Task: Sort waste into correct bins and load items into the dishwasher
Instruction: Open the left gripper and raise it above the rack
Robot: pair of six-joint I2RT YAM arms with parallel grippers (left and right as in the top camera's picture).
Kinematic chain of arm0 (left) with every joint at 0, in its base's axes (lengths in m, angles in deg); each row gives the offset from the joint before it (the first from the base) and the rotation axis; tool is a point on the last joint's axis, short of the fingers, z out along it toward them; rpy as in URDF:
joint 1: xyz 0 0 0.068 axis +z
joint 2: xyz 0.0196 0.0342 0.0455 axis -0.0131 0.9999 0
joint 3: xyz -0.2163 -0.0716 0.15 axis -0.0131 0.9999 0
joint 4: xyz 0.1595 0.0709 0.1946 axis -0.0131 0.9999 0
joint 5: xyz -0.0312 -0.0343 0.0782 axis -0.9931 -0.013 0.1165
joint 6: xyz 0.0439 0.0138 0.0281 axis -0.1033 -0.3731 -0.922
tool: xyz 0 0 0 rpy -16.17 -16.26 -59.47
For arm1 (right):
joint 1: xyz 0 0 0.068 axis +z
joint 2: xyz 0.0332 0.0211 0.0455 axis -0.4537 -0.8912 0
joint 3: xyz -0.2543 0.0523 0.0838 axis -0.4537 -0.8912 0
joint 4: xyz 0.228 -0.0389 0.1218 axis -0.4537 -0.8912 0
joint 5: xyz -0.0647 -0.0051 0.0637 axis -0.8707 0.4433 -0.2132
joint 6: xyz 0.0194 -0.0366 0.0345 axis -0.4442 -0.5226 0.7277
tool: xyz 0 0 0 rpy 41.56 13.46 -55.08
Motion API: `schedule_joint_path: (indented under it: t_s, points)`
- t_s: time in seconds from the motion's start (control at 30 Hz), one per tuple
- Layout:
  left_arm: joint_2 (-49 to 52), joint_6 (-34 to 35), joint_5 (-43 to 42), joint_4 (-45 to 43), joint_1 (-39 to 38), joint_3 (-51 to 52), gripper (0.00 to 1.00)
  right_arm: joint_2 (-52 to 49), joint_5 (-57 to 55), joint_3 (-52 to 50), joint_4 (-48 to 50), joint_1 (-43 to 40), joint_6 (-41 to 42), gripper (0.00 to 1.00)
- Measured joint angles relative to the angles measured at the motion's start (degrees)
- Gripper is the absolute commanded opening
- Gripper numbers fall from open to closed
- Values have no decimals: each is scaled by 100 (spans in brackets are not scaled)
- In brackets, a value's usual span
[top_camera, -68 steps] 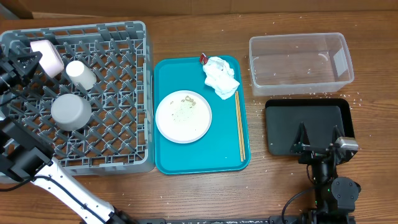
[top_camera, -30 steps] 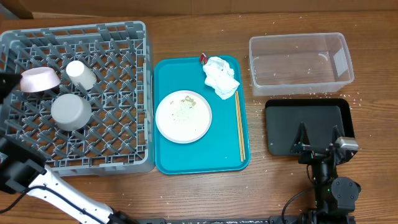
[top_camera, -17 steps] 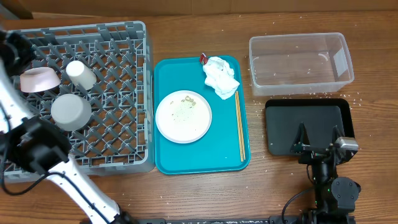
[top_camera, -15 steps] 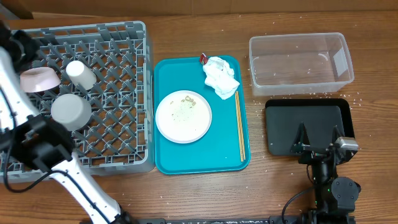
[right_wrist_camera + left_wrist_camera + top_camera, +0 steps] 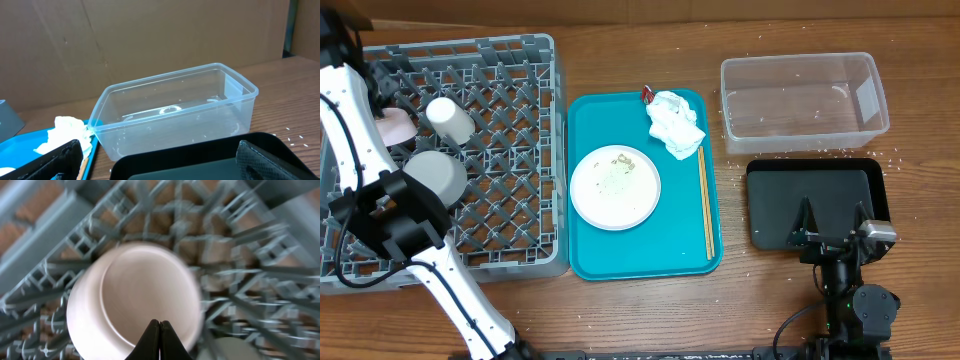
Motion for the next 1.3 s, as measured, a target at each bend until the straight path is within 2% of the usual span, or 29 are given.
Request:
schedule_joint_path:
  t_s: [0.4, 0.7, 0.83, 0.87, 0.93, 1.07, 1.3]
  points:
    - [109, 501, 396, 984, 411, 0, 4, 0, 2, 0, 2, 0, 2, 100]
    - [-313, 758, 302, 1172, 483, 7, 4, 0, 0, 0, 0, 0, 2, 100]
    - [-1174, 844, -254, 1399, 483, 7, 10, 0, 0, 0, 0, 0, 2, 100]
    - [-1445, 868, -420, 1526, 483, 7, 17, 0, 0, 0, 2, 0, 2, 100]
    - [-2020, 920, -776, 1880, 483, 0, 41, 0, 0, 0, 2, 0, 2, 100]
    - [-2778, 761, -1366, 2374, 472, -44, 33, 0, 0, 0, 0, 2, 2, 100]
    - [-3047, -422, -3381, 2371, 68, 31, 35, 0, 0, 0, 4, 0, 0, 100]
